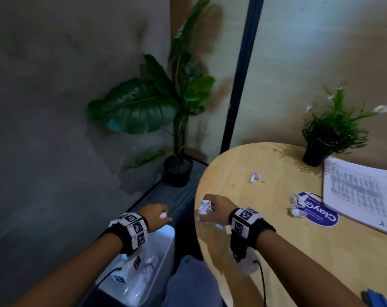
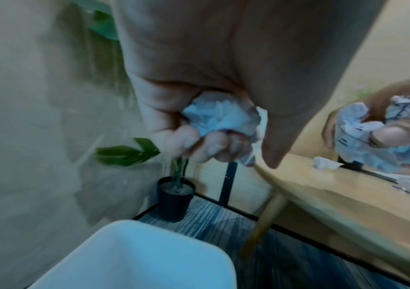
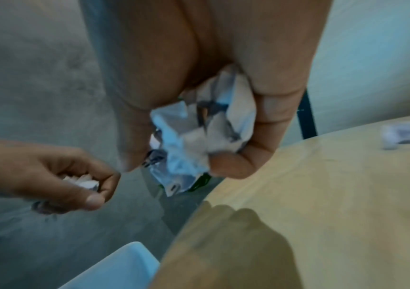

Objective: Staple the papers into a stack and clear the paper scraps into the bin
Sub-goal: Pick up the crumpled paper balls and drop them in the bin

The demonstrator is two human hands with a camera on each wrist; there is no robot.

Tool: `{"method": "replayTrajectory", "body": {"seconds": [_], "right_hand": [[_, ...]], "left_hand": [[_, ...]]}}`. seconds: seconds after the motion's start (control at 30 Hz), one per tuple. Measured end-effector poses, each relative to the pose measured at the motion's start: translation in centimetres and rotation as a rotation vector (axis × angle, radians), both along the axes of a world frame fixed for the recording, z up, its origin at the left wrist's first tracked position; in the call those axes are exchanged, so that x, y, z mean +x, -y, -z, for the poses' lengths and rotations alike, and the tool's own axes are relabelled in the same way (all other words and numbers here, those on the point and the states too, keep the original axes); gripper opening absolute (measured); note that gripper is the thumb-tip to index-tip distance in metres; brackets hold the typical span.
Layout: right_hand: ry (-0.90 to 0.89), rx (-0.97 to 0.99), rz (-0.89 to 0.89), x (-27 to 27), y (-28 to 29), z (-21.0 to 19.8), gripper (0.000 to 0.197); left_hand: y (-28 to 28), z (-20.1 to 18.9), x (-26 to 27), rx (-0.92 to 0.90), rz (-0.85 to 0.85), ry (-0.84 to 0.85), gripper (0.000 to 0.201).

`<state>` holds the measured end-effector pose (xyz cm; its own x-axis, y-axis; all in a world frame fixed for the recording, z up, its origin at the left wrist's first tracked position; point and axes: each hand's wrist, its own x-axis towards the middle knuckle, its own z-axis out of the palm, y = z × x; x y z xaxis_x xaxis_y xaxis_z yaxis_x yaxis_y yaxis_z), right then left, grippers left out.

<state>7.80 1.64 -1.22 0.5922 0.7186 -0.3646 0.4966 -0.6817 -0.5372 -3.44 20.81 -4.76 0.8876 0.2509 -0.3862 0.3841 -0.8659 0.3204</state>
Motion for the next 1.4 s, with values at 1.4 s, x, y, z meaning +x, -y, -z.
{"method": "replayTrajectory", "body": {"seconds": [1.4], "right_hand": [[0.187, -0.127, -0.337, -6.2, -9.1, -2.4, 0.028]], "left_hand": [[-2.9, 1.1, -9.3, -0.451, -0.488, 0.123, 0.014]]}}
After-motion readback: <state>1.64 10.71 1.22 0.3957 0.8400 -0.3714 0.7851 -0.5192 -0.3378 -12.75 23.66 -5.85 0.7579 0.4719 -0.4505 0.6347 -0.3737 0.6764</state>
